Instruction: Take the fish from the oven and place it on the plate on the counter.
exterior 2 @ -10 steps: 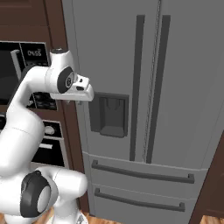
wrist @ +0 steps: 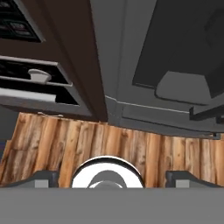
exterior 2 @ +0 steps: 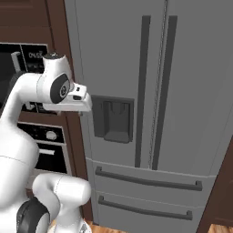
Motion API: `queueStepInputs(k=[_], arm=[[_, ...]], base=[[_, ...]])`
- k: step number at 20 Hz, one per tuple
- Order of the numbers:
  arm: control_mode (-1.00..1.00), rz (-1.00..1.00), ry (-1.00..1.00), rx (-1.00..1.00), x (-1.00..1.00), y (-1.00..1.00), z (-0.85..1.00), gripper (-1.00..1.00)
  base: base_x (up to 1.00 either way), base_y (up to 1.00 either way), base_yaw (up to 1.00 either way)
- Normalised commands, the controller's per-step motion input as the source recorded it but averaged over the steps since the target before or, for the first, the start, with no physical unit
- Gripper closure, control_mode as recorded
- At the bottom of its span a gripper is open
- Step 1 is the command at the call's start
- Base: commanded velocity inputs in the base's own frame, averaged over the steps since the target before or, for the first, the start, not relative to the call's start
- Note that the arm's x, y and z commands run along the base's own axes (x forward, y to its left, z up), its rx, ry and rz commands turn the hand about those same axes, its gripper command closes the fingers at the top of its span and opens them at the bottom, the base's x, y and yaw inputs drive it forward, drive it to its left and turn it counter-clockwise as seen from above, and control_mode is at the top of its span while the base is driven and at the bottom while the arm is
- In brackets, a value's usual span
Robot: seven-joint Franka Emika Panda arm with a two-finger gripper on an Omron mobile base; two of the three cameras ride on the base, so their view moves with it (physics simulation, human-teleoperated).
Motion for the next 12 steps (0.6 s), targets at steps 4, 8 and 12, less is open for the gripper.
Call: queueStepInputs(k=[4, 8, 12], arm=[[-1.00, 0.15, -0.09, -0.04, -1.00, 0.41, -0.21, -1.00], [-1.00, 0.23, -0.10, -0.19, -0.98, 0.63, -0.17, -1.00], [-1.00, 0.25, -0.11, -0.23, -0.87, 0.73, -0.11, -1.00]], base=[[0.00, 0.00, 0.00], [0.00, 0.00, 0.00], [0.00, 0.00, 0.00]])
